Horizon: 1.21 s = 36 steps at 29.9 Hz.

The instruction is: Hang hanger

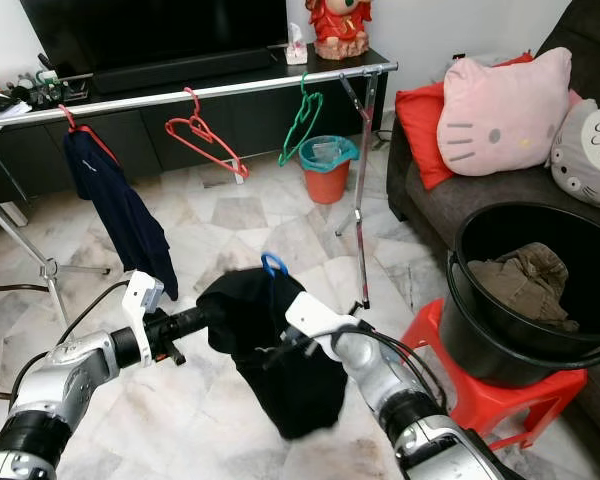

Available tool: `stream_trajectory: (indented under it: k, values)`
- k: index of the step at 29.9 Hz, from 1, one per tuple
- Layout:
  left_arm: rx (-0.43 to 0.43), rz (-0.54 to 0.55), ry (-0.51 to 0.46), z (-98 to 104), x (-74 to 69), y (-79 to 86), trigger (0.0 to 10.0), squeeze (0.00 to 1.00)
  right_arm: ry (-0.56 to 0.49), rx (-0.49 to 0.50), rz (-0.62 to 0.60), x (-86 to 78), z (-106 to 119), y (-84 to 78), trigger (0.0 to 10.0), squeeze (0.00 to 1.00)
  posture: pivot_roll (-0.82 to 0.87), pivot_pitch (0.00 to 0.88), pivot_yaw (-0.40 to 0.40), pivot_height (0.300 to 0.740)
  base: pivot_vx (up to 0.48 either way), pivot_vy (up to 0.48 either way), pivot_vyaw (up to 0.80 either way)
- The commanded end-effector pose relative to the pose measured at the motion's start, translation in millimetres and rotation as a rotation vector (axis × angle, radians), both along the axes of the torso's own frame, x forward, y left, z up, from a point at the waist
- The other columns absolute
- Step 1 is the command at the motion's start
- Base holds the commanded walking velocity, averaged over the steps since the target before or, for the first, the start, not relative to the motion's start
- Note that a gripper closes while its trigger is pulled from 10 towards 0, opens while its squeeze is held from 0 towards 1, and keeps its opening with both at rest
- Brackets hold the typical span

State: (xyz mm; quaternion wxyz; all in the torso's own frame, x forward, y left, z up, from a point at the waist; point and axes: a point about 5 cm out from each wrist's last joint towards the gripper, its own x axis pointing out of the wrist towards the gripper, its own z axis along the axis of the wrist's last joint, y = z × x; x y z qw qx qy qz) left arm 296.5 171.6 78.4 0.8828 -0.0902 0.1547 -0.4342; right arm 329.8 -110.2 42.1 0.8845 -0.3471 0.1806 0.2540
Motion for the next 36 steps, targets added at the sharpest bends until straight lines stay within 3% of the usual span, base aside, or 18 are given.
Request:
stream_trajectory:
  k: [1,3,9,10,11,23,30,33,36]
  values:
    - [0.055,-0.028,0.002,0,-3.1,2.3,10.0,0.0,-0.036,0.062,-0.005,7.8,12,6.4,0.0,0.0,0.05,0.0,0.067,0.74,0.0,0.0,0.0]
    - [0.144,-0.005,0.009,-9,-3.7,3.2,10.0,0.0,-0.032,0.122,0.002,9.5,16,13.3,0.0,0.0,0.05,0.0,0.067,0.74,0.0,0.0,0.0]
    - [0.254,0.044,0.015,-20,-4.1,6.7,10.0,0.0,-0.036,0.175,0.008,12.5,22,18.4,0.0,0.0,0.05,0.0,0.063,0.74,0.0,0.0,0.0]
    - [0.262,0.043,0.012,-20,-4.5,6.5,10.0,0.78,-0.036,0.179,0.008,12.7,22,18.5,0.0,0.0,0.05,0.0,0.063,0.74,0.0,0.0,0.0]
    - [0.266,0.028,0.008,-22,-6.0,5.5,10.0,1.0,-0.038,0.181,0.007,13.6,23,18.7,0.0,0.0,0.05,0.0,0.06,0.74,0.0,0.0,0.0]
    - [0.223,-0.051,0.019,-23,-15.6,-0.8,10.0,1.0,-0.049,0.196,0.045,17.9,31,20.0,0.0,0.0,0.05,0.0,0.044,0.74,0.0,0.0,0.0]
    - [0.277,0.067,-0.066,-10,-2.6,14.2,10.0,1.0,-0.045,0.186,0.21,12.7,32,16.6,0.0,0.0,0.05,0.0,0.042,0.74,0.0,0.0,0.0]
    - [0.279,0.03,-0.099,2,-4.8,22.5,10.0,1.0,-0.014,0.168,0.306,5.4,28,7.5,0.0,0.0,0.05,0.0,0.039,0.74,0.0,0.0,0.0]
    - [0.274,-0.004,-0.109,8,-7.9,26.3,10.0,1.0,0.004,0.141,0.322,2.9,24,-0.7,0.0,0.0,0.05,0.0,0.036,0.74,0.0,0.0,0.0]
